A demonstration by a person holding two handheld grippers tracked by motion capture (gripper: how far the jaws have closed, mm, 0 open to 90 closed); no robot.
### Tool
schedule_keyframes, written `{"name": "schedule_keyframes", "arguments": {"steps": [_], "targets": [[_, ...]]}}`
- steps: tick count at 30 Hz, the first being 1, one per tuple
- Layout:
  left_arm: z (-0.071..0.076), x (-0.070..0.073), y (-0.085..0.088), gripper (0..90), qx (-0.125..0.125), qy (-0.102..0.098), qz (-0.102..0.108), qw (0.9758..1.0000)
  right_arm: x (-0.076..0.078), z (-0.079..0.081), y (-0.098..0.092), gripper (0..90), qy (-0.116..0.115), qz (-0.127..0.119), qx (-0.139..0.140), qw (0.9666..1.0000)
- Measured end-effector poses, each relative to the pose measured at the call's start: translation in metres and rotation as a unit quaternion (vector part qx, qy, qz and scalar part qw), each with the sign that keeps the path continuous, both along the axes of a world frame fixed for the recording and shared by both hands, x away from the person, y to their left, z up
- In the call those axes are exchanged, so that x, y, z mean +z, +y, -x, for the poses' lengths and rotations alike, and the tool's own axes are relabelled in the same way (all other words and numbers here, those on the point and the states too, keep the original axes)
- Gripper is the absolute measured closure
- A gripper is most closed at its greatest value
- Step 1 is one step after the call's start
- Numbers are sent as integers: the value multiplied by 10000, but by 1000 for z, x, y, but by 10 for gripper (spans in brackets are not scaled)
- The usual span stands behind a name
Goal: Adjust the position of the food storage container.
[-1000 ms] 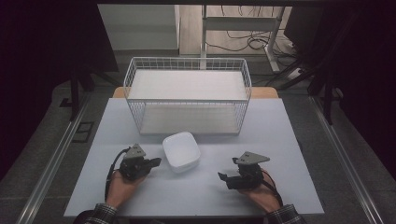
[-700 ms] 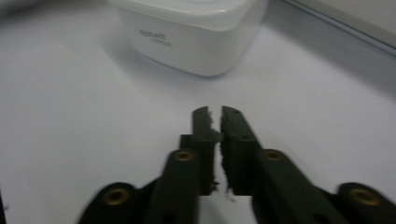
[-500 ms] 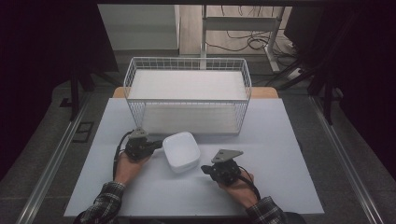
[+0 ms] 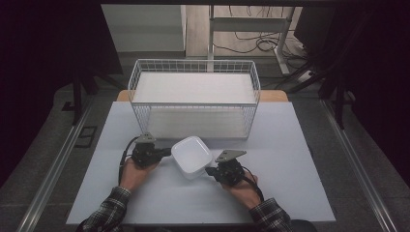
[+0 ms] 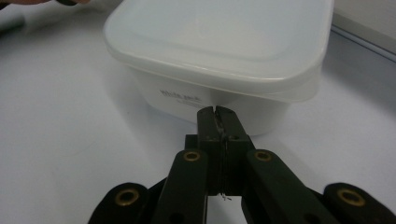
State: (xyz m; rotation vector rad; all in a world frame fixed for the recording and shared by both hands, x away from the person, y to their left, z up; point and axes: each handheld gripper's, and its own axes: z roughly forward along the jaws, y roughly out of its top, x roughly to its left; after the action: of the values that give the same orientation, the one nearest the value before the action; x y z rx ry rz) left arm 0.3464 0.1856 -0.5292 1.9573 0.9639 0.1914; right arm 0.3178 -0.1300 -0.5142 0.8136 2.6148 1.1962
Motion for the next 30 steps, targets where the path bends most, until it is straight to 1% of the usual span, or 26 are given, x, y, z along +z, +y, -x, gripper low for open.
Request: {"name": "schedule_keyframes", "arguments": {"steps": [1,2,3,4,5,6,7,8,9,10,11,12,13,14,15,16,17,19,22,24,25,26,27,28,29,30], "targets": [[5,0,-2,898,-190,38,13,9998,0,-1,-2,886,-1,-2,-16,10000],[7,1,-4,898,-178,-25,-67,9998,-1,-3,-4,884,18,-21,-45,10000],[7,1,-4,898,-178,-25,-67,9998,-1,-4,-5,884,34,-2,-72,10000],[4,4,-6,898,-1,-120,-146,9998,-2,-5,-6,884,50,10,-97,9999],[4,4,-6,898,-1,-120,-146,9998,-2,-6,-6,882,48,28,-123,9999],[-5,4,-6,898,275,-196,-140,9993,-3,-7,-7,882,62,44,-171,9998],[-12,3,-6,898,317,-214,-143,9992,-4,-7,-8,882,78,53,-190,9998],[-16,1,-7,898,289,-207,-115,9993,-4,-8,-8,882,76,42,-220,9997],[-17,0,-8,898,202,-133,-17,9997,-4,-9,-8,881,82,45,-237,9997],[-17,-1,-10,898,122,-109,-5,9999,-4,-9,-9,881,70,55,-245,9997],[-15,-1,-11,898,80,-104,-106,9999,-4,-9,-9,880,58,56,-248,9997],[-14,0,-11,899,32,-102,-135,9999,-3,-10,-9,880,52,71,-258,9996],[-13,0,-11,899,-7,-82,-93,9999,-3,-10,-10,880,42,76,-270,9996],[-11,1,-10,898,-51,-54,-35,10000,-3,-10,-10,879,50,76,-292,9995],[-8,3,-10,898,-59,-26,-28,10000,-3,-11,-12,879,60,65,-317,9995],[-8,3,-10,898,-59,-26,-28,10000,-3,-13,-13,877,56,61,-332,9994],[-1,4,-12,898,-52,21,-105,9999,-3,-13,-14,873,60,48,-364,9993],[5,4,-12,898,-98,63,-159,9998,-3,-14,-16,871,35,74,-399,9992],[16,5,-13,898,-168,194,-71,9996,-3,-17,-20,872,34,60,-478,9988],[24,6,-16,898,-216,238,-105,9994,-3,-20,-22,873,36,23,-512,9987],[24,6,-16,898,-216,238,-105,9994,-3,-21,-23,873,37,20,-518,9987],[31,8,-21,898,-271,259,-150,9992,-3,-22,-25,874,30,16,-539,9985],[31,8,-21,898,-271,259,-150,9992,-3,-22,-25,874,30,16,-539,9985],[37,9,-26,898,-335,292,-146,9989,-3,-24,-27,876,39,9,-605,9982],[37,9,-26,898,-335,292,-146,9989,-3,-24,-27,876,39,9,-605,9982],[43,9,-30,898,-367,286,-187,9987,-3,-25,-29,880,53,-21,-643,9979]]}}
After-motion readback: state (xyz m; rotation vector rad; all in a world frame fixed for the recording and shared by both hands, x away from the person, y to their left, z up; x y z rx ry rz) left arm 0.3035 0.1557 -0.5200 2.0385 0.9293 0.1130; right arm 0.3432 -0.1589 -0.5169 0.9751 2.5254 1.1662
